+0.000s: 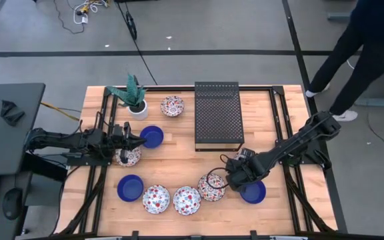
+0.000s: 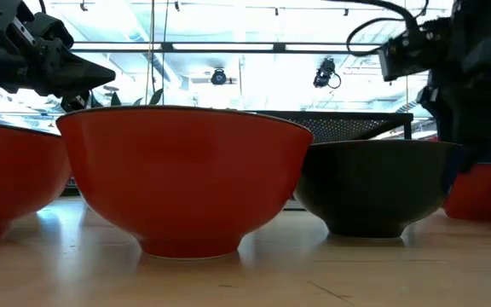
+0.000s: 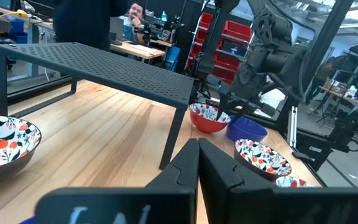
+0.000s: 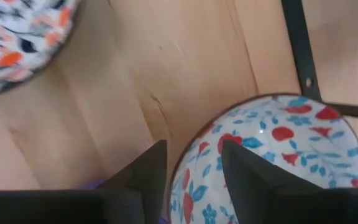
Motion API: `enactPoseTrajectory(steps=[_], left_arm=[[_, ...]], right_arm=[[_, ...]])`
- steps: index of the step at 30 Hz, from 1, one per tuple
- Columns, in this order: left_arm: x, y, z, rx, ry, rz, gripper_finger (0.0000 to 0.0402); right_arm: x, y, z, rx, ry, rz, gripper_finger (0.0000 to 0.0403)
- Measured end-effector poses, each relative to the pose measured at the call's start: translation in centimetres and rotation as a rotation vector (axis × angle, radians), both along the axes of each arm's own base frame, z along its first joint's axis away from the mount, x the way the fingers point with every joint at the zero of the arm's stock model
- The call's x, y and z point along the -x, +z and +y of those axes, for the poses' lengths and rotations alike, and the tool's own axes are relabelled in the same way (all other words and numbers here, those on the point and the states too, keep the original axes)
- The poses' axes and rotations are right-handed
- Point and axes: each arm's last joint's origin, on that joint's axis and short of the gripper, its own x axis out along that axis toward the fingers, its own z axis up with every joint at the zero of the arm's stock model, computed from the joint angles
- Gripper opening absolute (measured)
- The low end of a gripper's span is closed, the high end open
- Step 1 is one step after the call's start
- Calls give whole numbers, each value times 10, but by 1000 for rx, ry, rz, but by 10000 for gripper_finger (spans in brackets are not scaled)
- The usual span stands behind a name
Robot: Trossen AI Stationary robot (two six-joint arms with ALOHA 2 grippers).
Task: Pick & Place Mini bowls
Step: Put the right red white bowl on the shelf
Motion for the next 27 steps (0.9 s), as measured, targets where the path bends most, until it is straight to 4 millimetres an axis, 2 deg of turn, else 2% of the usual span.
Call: enactPoseTrajectory(steps=[10,13,18,20,23,27], left_arm=[[0,-2,0,-2,0,16,12],[0,-2,0,-2,0,20,12],[0,-2,0,-2,0,21,12],[0,-2,0,-2,-1,21,12],[0,-2,0,-2,0,21,12],[0,-2,0,-2,-1,21,12]], right_arm=[[9,-17,-5,21,-84,43,126],[9,-18,-5,21,-79,42,98],[11,-17,-6,28,-63,55,26],[14,-14,-6,32,-55,69,11],[23,-5,-5,5,-67,125,14],[42,22,-7,-75,-92,204,6]])
